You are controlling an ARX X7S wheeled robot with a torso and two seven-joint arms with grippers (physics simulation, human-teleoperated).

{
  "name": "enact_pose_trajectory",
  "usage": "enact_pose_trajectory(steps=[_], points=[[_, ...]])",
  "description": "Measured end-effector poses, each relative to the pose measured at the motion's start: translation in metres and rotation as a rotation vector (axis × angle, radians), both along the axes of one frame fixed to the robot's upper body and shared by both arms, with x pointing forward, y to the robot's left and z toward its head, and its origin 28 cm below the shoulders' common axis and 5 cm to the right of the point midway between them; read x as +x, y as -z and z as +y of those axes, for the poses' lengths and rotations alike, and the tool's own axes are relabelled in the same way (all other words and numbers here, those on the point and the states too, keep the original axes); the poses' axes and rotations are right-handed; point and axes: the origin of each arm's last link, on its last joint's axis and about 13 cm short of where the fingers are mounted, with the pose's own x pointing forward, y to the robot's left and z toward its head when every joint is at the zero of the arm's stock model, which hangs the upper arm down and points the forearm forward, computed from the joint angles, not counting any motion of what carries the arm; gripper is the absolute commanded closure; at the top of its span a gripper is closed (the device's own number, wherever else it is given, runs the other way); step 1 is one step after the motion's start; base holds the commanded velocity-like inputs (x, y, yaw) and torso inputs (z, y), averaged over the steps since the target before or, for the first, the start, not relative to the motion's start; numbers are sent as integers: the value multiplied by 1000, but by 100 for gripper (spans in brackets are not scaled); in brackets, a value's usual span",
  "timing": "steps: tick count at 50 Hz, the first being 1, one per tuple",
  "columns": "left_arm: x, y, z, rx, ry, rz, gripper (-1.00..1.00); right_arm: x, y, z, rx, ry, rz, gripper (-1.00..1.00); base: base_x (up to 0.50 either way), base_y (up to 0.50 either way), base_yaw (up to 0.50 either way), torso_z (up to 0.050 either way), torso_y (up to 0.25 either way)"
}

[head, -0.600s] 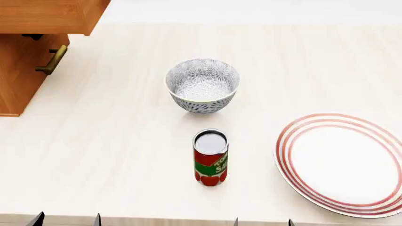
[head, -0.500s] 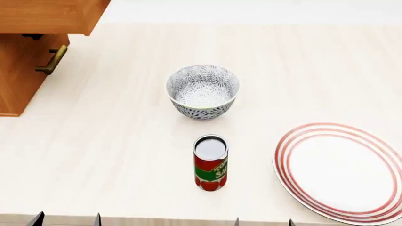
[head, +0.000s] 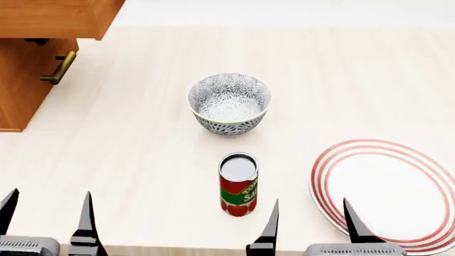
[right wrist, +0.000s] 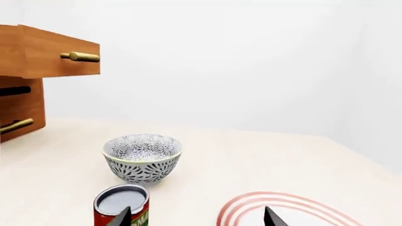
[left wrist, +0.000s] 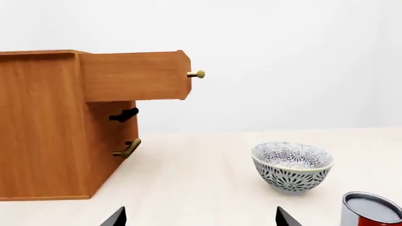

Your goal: Put the ketchup in the top drawer of the cabinet.

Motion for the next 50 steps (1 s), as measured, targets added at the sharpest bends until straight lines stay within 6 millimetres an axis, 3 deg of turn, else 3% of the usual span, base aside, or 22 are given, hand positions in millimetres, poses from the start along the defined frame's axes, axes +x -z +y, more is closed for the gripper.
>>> enact_pose_trajectory(steps=[8,17,50], points=[[-1,-31,3,-7,-9,-83,-100,0,-29,0,-16,-4,-82,-100,0,0,0,0,0],[-6,-50,4,-24,-4,-135,-100,-3,-49,1,-12,-14,-126,-100,474,0,0,0,0],[-9,-61,6,-35,-6,-163,-100,-5,-65,3,-9,-31,-148,-100,500,0,0,0,0]])
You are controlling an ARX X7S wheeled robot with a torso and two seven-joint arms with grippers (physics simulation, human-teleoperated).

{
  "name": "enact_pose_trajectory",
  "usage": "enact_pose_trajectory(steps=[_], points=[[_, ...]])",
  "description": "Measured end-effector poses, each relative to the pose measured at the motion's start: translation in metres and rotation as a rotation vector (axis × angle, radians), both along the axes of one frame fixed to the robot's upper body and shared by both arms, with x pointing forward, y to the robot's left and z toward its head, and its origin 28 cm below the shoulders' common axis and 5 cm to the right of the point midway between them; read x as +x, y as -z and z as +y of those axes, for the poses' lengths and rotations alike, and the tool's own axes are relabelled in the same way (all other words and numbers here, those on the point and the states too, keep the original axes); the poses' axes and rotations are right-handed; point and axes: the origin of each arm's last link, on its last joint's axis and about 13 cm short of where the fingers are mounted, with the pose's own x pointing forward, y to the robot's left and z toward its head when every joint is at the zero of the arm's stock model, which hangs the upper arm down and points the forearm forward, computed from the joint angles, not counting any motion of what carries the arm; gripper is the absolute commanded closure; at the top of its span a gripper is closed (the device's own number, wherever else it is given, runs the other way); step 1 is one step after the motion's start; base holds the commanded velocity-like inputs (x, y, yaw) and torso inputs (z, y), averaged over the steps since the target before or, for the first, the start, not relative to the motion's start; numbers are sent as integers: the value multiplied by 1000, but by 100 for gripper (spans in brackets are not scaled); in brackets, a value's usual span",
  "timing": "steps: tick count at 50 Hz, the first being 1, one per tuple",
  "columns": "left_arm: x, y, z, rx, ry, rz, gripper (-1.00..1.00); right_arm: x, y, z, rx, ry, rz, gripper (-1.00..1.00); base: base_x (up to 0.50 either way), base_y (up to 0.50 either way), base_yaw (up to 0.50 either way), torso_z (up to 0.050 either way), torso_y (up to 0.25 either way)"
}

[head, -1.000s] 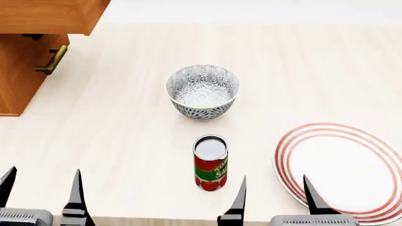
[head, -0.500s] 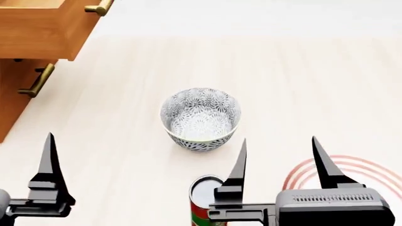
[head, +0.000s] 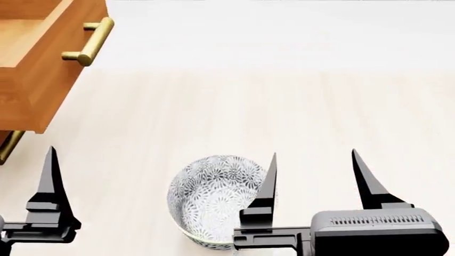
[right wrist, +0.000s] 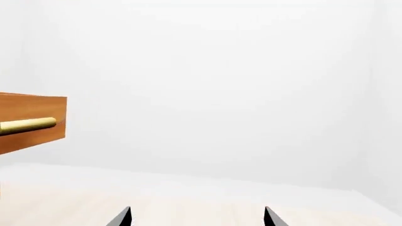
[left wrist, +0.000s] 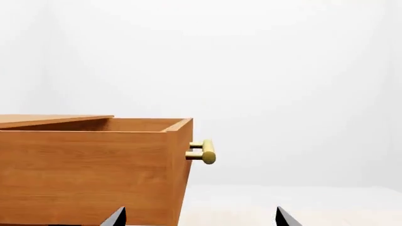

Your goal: Put the ketchup in the top drawer of the cabinet.

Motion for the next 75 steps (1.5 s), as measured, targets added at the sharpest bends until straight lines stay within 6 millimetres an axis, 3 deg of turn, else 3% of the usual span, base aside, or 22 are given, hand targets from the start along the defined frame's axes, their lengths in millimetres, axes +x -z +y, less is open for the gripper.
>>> enact_pose_trajectory(steps=[6,51,75], points=[[0,0,0,-1,-1,-1,-100,0,-1,0,3,-2,-6,-100,238,39,0,0,3],[2,1,0,7,0,6,-100,2,4,-1,-12,3,13,-100,0,500,0,0,0],[3,2,0,8,-1,10,-100,2,4,-2,13,-2,-5,-100,-102,9,0,0,0]])
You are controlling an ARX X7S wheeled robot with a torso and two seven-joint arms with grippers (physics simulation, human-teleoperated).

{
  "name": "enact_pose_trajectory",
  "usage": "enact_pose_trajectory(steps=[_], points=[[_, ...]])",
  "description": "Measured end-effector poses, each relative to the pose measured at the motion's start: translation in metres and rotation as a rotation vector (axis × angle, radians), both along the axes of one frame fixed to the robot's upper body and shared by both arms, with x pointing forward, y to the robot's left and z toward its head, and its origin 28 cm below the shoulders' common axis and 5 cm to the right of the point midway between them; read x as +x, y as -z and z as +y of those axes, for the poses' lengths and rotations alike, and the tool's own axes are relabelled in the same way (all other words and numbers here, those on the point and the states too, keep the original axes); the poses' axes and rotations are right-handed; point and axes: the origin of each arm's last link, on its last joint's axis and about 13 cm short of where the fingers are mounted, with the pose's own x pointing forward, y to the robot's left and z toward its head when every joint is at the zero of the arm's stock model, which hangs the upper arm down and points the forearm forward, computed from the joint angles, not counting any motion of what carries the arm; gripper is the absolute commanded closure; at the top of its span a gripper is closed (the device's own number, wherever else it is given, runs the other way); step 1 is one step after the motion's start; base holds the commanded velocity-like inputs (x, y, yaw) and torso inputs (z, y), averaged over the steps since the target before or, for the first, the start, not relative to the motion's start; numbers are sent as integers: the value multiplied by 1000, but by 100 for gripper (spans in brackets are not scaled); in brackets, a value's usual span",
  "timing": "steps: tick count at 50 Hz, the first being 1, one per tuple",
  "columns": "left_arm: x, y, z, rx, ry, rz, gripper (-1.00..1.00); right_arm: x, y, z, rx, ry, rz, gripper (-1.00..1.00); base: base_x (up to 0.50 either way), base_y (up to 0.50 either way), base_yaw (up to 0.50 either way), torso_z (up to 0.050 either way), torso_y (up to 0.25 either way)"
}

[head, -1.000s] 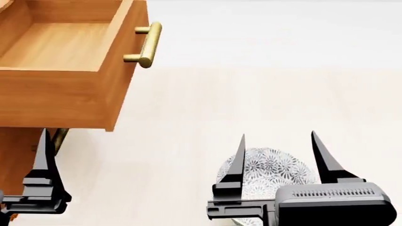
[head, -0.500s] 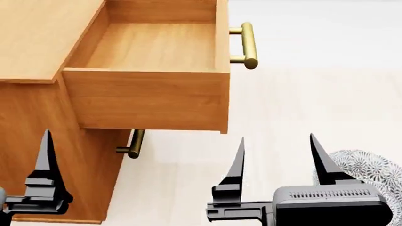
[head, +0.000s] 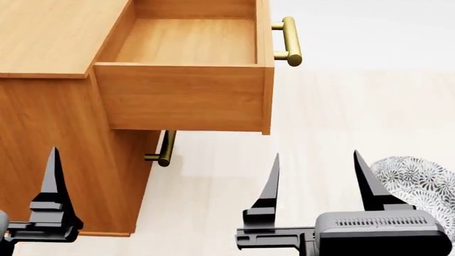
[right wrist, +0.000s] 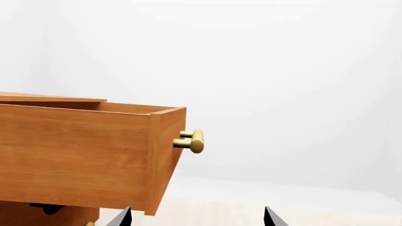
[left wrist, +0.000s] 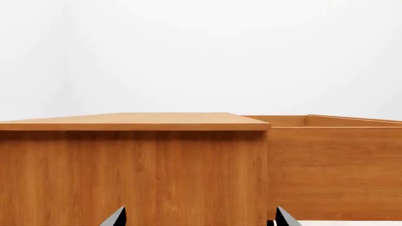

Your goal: Put the ketchup in the top drawer of the cabinet.

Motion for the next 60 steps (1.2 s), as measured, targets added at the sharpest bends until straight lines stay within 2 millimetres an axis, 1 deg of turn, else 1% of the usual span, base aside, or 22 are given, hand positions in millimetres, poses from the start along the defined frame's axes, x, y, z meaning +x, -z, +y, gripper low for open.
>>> enact_pose_trajectory(steps=[4,21,25,29,42,46,50,54,60], points=[[0,0,1,3,-4,1,-100,0,0,1,6,-3,2,-100,0,-210,0,0,0],[2,1,0,2,0,6,-100,1,1,-1,6,3,4,-100,0,0,0,0,0],[2,1,0,2,-1,7,-100,0,-1,-4,8,-5,-3,-100,0,0,0,0,0],[4,2,0,2,-1,8,-100,-3,-3,-12,-10,-12,0,-100,0,0,0,0,0],[8,6,-2,-7,11,18,-100,-27,-15,-52,-54,37,11,-100,0,0,0,0,0],[7,7,-2,-11,8,23,-100,-26,-16,-79,-52,38,13,-100,0,0,0,0,0],[7,9,-2,-14,5,28,-100,-25,-16,-101,-52,41,17,-100,0,0,0,0,0],[7,10,-3,-16,2,32,-100,-24,-17,-116,-52,41,21,-100,0,0,0,0,0],[7,11,-3,-19,-2,35,-100,-24,-16,-133,-51,48,30,-100,0,0,0,0,0]])
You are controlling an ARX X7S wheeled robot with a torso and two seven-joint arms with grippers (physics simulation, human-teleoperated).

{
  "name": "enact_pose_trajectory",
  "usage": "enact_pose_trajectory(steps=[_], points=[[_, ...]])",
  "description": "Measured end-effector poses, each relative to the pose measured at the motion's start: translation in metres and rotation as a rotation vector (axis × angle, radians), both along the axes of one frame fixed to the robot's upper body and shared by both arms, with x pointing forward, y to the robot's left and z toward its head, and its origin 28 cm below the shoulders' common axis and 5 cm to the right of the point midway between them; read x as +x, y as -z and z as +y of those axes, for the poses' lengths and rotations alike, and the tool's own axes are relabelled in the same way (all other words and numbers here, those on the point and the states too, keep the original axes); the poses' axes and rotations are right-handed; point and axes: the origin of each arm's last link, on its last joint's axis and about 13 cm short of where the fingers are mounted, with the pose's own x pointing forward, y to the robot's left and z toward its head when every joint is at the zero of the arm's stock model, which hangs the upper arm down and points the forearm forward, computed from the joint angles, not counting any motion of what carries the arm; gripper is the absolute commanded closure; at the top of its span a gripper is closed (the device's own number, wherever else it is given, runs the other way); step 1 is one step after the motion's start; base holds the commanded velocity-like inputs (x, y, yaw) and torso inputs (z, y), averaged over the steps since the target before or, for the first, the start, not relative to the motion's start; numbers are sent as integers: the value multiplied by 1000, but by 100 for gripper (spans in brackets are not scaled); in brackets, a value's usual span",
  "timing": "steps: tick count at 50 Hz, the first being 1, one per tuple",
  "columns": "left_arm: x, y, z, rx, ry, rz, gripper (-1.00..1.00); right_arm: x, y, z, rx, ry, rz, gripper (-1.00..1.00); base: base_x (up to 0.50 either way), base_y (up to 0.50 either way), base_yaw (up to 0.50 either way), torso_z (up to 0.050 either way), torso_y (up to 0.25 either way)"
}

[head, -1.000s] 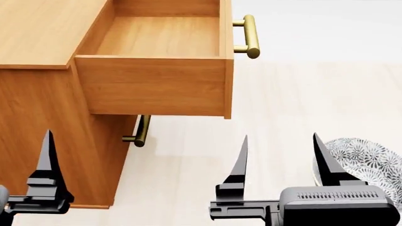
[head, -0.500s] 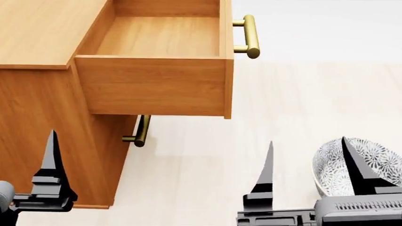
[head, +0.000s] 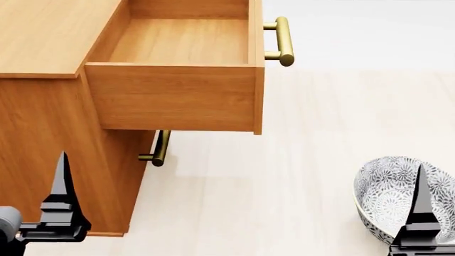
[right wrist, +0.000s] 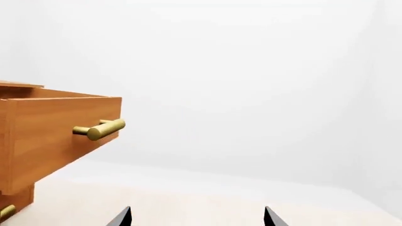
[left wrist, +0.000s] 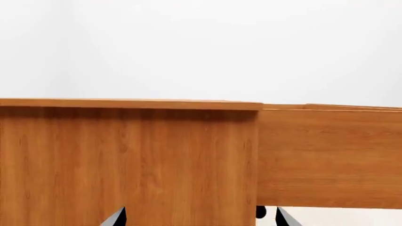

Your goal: Put the ketchup in the top drawer of the cabinet.

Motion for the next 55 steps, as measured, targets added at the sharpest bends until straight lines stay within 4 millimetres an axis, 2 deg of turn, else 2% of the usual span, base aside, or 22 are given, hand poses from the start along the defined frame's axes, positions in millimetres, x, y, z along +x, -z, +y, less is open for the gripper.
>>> enact_pose_trajectory(steps=[19,40,55], points=[[1,2,-1,-2,-9,6,-100,-15,18,-35,9,66,56,-100,0,0,0,0,0],[2,3,-1,-2,-15,12,-100,-69,34,-43,38,91,93,-100,0,0,0,0,0],[2,5,-1,-1,-21,19,-100,-99,62,-44,81,96,114,-100,0,0,0,0,0]])
